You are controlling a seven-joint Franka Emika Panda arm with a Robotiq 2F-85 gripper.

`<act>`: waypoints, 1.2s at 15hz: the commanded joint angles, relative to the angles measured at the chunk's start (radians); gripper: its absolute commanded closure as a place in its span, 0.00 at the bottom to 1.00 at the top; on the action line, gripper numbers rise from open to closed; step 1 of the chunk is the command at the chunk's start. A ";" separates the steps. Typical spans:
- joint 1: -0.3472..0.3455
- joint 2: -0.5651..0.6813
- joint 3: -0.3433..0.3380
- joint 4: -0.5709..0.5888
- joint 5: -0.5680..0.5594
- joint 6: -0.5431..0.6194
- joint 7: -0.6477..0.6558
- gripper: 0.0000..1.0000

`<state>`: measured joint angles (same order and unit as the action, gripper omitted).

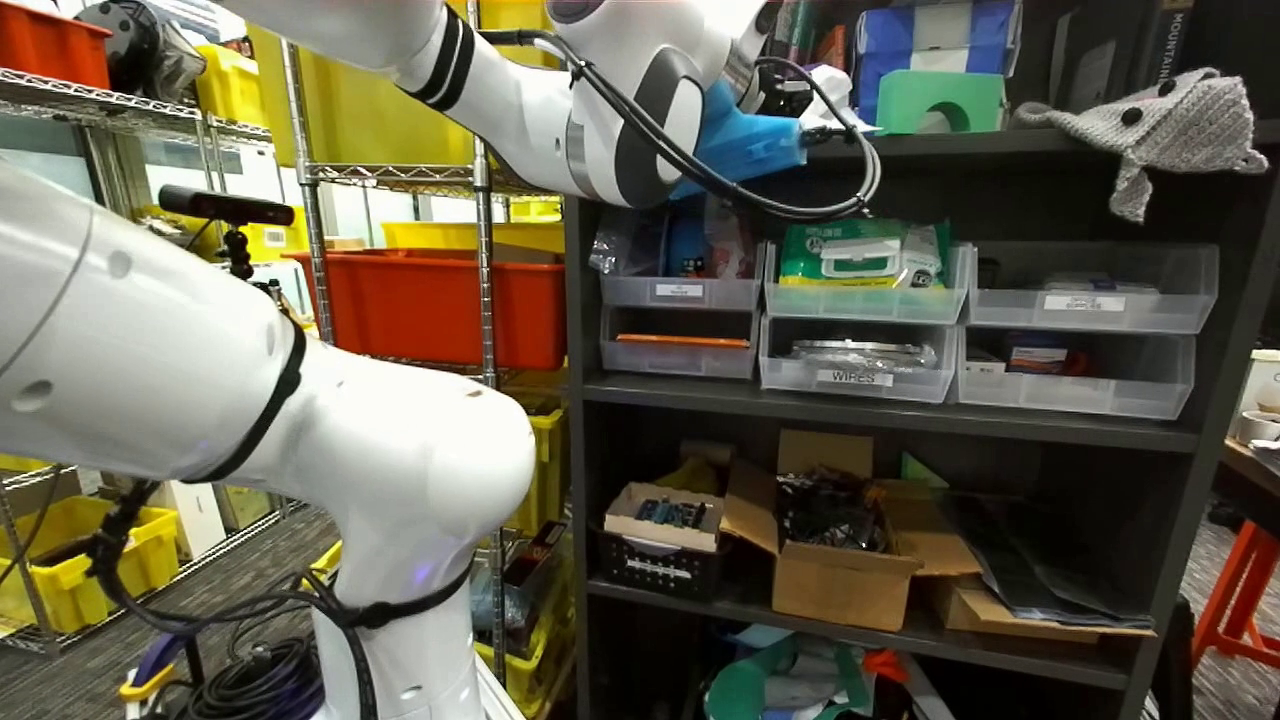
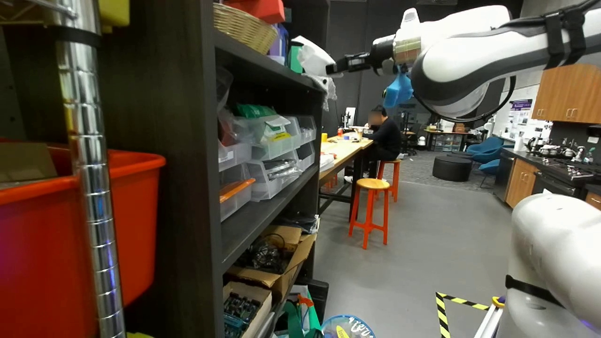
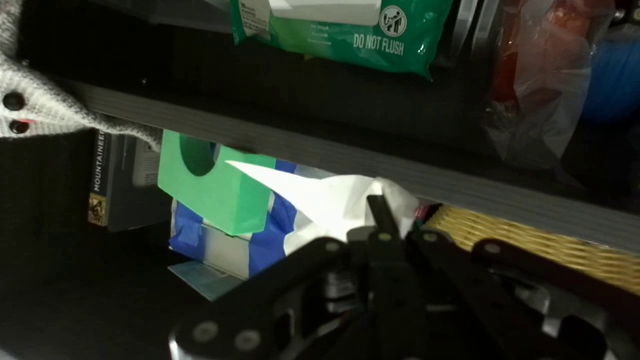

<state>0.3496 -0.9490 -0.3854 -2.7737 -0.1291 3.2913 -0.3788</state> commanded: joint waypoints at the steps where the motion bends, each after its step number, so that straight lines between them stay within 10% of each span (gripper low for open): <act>1: -0.111 0.034 0.115 0.002 -0.015 0.027 0.072 0.99; 10: -0.415 0.103 0.448 0.058 -0.006 0.015 0.189 0.99; 18: -0.500 0.124 0.559 0.097 -0.018 -0.016 0.204 0.99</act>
<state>-0.1213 -0.8449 0.1468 -2.7030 -0.1289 3.2904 -0.1861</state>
